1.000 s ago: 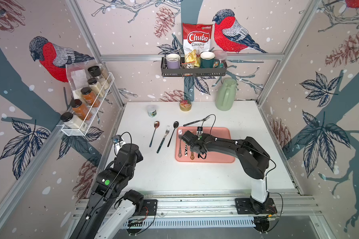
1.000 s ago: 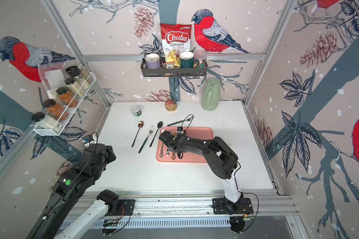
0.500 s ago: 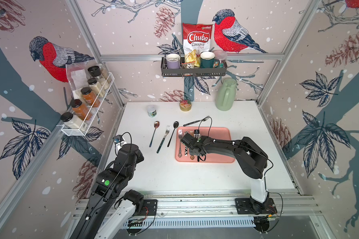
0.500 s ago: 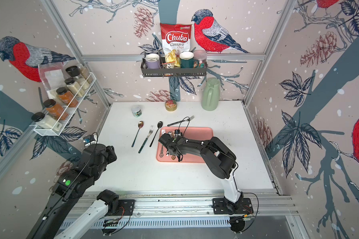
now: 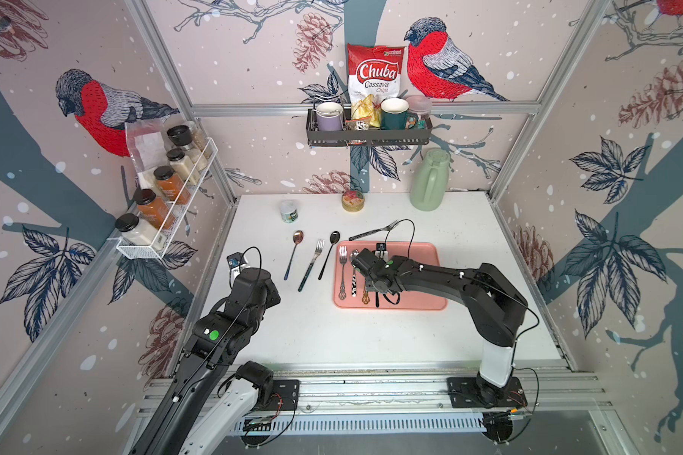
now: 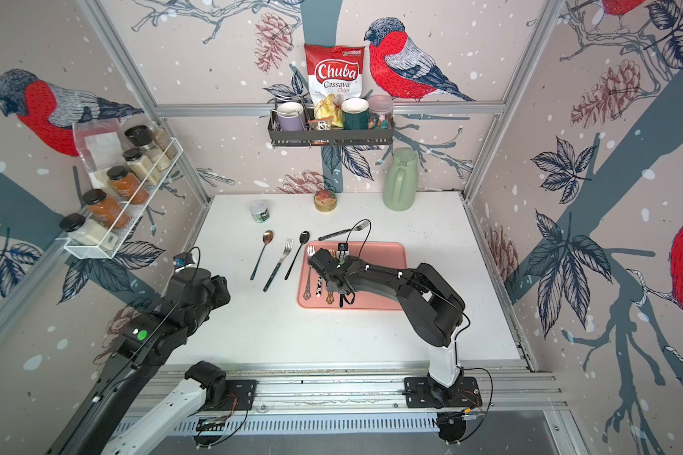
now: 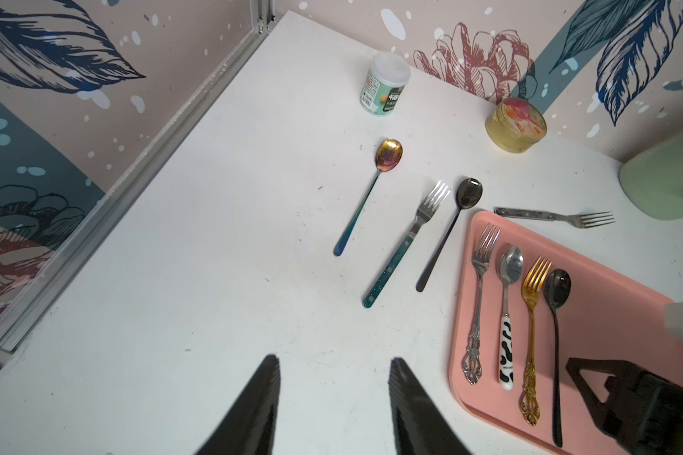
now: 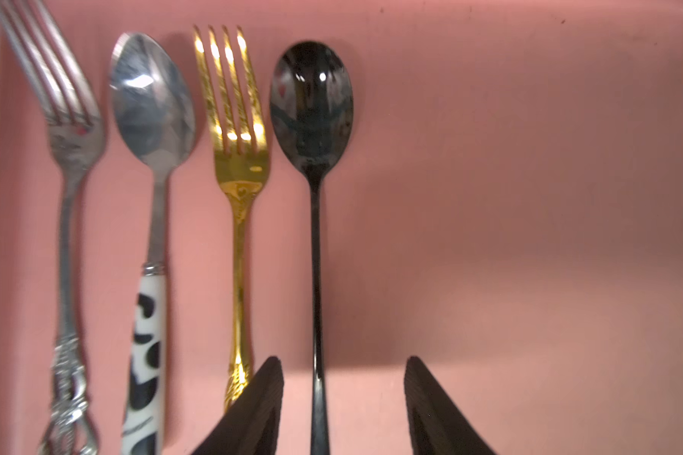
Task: Set the spoon and fork side by side
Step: Place the spoon on the tray.
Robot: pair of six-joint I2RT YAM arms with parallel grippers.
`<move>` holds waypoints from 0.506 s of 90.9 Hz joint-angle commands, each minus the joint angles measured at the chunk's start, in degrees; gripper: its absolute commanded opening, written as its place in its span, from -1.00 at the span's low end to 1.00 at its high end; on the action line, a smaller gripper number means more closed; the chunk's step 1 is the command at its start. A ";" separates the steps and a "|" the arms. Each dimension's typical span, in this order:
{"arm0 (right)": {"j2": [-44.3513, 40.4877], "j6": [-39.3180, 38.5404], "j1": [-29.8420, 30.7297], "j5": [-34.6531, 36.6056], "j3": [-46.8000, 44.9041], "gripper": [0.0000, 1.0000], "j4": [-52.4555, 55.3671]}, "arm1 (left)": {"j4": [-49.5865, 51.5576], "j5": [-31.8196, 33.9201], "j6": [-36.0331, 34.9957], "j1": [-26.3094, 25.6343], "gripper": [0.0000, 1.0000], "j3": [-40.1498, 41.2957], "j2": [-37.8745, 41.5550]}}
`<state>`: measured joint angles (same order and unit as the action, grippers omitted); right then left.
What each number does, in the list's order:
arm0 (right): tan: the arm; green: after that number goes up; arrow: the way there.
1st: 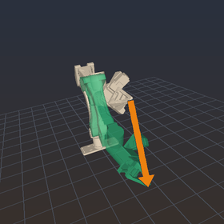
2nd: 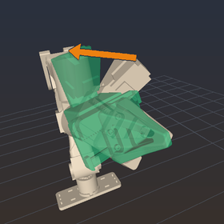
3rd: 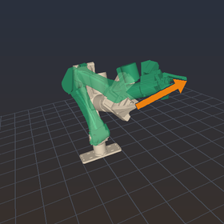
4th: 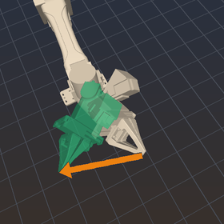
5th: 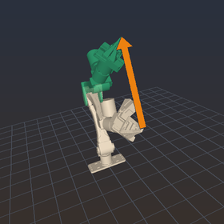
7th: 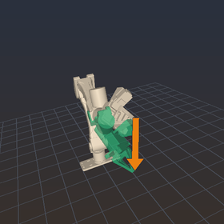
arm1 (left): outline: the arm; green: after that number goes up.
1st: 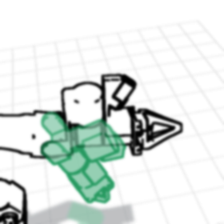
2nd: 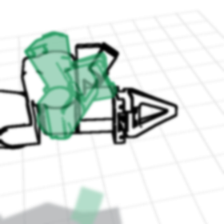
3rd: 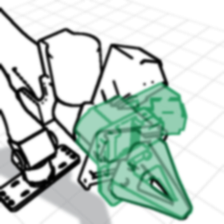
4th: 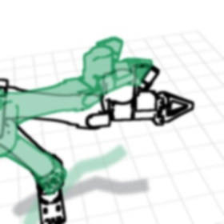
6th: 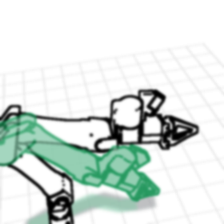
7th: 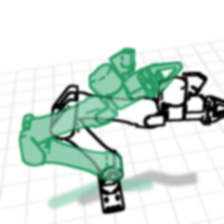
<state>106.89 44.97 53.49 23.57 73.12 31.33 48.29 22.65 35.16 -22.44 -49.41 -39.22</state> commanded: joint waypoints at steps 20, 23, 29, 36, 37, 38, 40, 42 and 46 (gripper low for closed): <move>-10.14 -6.19 -0.85 -0.88 -4.94 0.06 -3.33 | -10.36 -10.27 -7.01 0.19 0.05 -2.26 -18.56; -11.46 -6.66 -1.18 -0.97 -5.97 0.05 -4.07 | -11.87 -11.86 -7.57 0.20 0.09 -2.58 -20.48; -14.03 -7.54 -1.96 -1.07 -8.17 0.05 -5.42 | -14.12 -14.10 -8.35 0.20 0.10 -3.17 -24.92; -16.65 -8.96 -2.76 -1.16 -10.74 0.05 -6.89 | -15.86 -14.56 -9.20 0.20 0.08 -4.02 -29.94; -16.99 -9.17 -2.86 -1.16 -11.08 0.04 -7.11 | -16.30 -14.35 -9.26 0.20 0.08 -4.07 -30.82; -17.25 -9.36 -2.95 -1.16 -11.43 0.04 -7.23 | -16.74 -14.19 -9.33 0.20 0.07 -4.14 -31.48; -17.82 -9.61 -3.24 -1.09 -12.13 0.03 -7.57 | -17.62 -13.93 -9.58 0.20 0.07 -4.17 -33.08; -18.33 -9.87 -3.40 -1.08 -12.85 0.02 -7.88 | -18.41 -13.60 -9.82 0.20 0.06 -4.28 -34.58; -19.40 -10.18 -3.77 -1.18 -14.56 -0.01 -9.09 | -19.10 -12.91 -10.25 0.20 0.04 -4.70 -37.65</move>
<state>89.65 37.39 50.35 22.52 61.54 25.54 34.48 10.41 27.16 -22.44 -53.23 -71.13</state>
